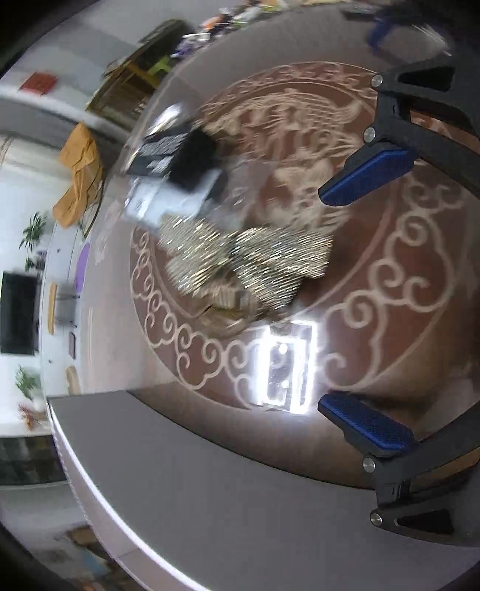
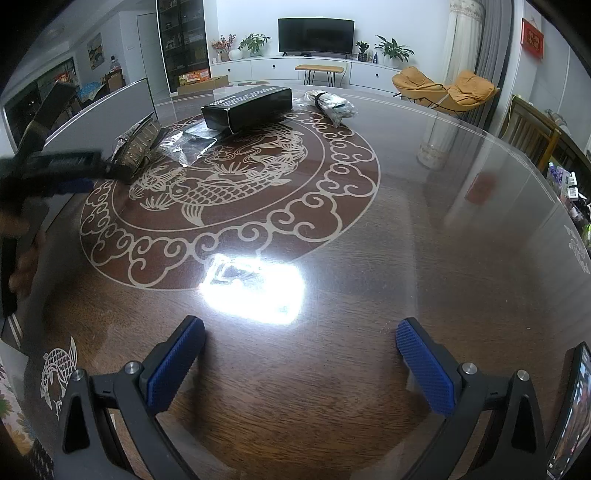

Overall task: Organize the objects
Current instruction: 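Move the left tool over the rhinestone bow hair clip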

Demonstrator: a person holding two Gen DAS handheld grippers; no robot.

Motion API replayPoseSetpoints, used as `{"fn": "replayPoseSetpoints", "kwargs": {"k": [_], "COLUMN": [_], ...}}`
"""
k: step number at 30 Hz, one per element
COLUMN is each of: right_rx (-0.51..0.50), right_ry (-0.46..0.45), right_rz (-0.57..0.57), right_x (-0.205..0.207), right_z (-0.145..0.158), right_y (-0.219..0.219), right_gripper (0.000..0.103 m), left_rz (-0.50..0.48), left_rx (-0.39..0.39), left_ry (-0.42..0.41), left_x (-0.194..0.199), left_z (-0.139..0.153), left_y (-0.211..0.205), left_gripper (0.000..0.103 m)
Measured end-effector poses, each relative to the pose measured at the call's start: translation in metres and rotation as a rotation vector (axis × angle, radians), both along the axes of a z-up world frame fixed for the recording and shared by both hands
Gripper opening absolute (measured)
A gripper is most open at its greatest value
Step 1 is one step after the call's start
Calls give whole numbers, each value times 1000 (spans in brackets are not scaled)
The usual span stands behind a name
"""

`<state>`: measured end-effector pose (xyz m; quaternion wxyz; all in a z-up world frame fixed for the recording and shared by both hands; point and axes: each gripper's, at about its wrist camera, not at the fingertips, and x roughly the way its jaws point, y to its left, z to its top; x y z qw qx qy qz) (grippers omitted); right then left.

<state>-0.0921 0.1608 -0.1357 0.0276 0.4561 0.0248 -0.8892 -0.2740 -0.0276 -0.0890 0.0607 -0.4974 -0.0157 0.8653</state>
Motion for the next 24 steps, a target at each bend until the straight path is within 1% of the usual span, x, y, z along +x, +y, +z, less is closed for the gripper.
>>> {"fn": "replayPoseSetpoints", "kwargs": {"k": [2,3,4,6,11,14,24], "right_rx": [0,0,0,0,0,0,0], "right_ry": [0,0,0,0,0,0,0], "right_rz": [0,0,0,0,0,0,0], "right_x": [0,0,0,0,0,0,-1], "right_z": [0,0,0,0,0,0,0], "right_y": [0,0,0,0,0,0,0], "right_gripper": [103,103,103,103,103,103,103], "left_rz": [-31,-48,-60,-83,-77,-69,-68], "left_rx": [-36,-74,-95,-115,-90,-86,-84], "left_ry": [4,14,22,56,74,101,102], "left_x": [9,15,18,26,34,29,29], "left_z": [-2,-4,-5,-4,-5,-8,-11], "left_y": [7,12,16,20,16,12,11], "left_gripper": [102,102,103,103,103,103,103]}}
